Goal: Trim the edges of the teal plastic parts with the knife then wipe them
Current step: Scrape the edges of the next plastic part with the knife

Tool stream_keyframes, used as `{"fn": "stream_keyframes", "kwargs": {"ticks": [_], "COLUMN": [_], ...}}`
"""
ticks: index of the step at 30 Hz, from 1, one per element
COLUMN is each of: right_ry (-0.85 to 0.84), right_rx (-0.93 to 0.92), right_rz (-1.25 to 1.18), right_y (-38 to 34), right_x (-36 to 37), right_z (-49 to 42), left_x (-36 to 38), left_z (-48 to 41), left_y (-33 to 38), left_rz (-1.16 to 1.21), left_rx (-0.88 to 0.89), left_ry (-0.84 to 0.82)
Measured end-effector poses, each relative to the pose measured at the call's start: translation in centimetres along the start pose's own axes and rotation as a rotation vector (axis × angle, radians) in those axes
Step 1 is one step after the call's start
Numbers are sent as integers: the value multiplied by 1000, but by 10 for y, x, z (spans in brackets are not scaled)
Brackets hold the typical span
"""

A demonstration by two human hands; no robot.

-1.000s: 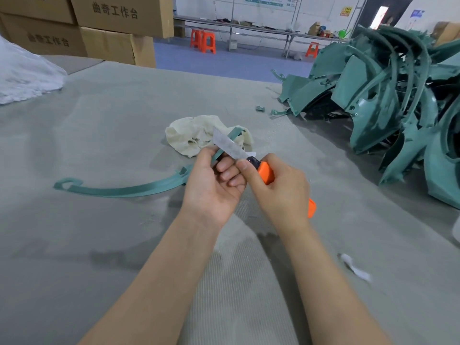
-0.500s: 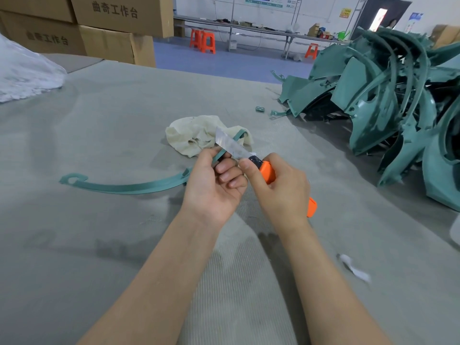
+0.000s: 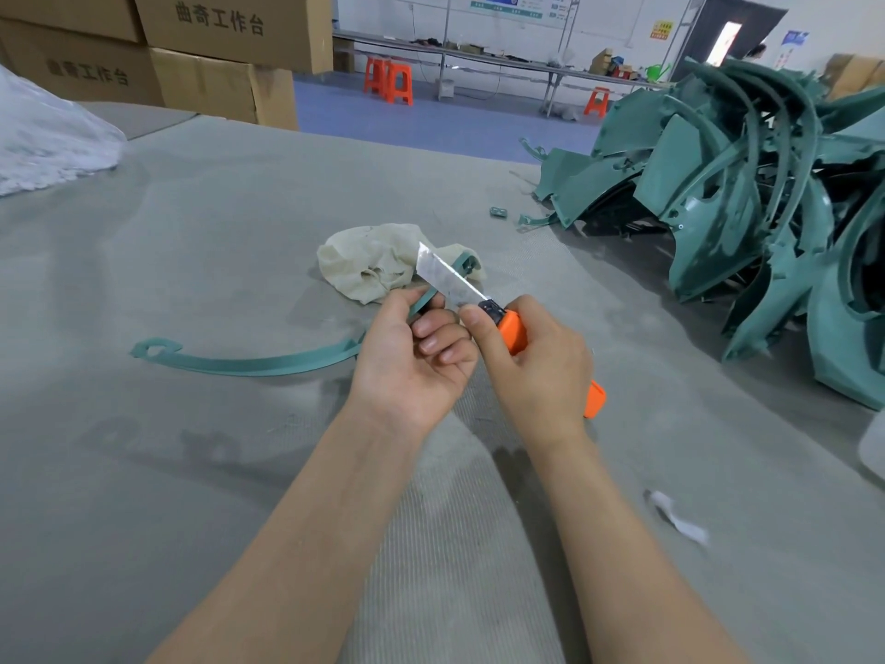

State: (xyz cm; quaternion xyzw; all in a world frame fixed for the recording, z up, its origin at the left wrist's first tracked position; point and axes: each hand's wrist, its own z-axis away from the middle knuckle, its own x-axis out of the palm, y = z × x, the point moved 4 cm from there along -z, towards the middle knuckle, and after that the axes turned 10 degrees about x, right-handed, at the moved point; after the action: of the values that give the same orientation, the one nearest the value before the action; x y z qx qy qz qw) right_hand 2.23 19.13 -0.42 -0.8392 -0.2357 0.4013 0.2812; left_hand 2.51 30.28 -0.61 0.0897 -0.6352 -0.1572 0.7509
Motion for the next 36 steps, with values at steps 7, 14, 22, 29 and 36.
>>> {"fn": "stream_keyframes", "kwargs": {"ticks": [7, 14, 22, 29, 36], "right_ry": [51, 108, 80, -96, -78], "right_rx": [56, 200, 218, 35, 87], "right_rz": [-31, -69, -92, 4, 40], "right_y": [6, 12, 15, -4, 1], "right_x": [-1, -9, -15, 2, 2], "right_z": [-4, -12, -11, 3, 0], "left_x": [-2, -4, -3, -5, -5], "left_z": [1, -1, -3, -4, -4], "left_y": [-1, 3, 12, 12, 10], "left_rz": [5, -17, -70, -147, -242], "left_rx": [-17, 71, 193, 225, 217], "left_ry": [20, 61, 59, 61, 23]}}
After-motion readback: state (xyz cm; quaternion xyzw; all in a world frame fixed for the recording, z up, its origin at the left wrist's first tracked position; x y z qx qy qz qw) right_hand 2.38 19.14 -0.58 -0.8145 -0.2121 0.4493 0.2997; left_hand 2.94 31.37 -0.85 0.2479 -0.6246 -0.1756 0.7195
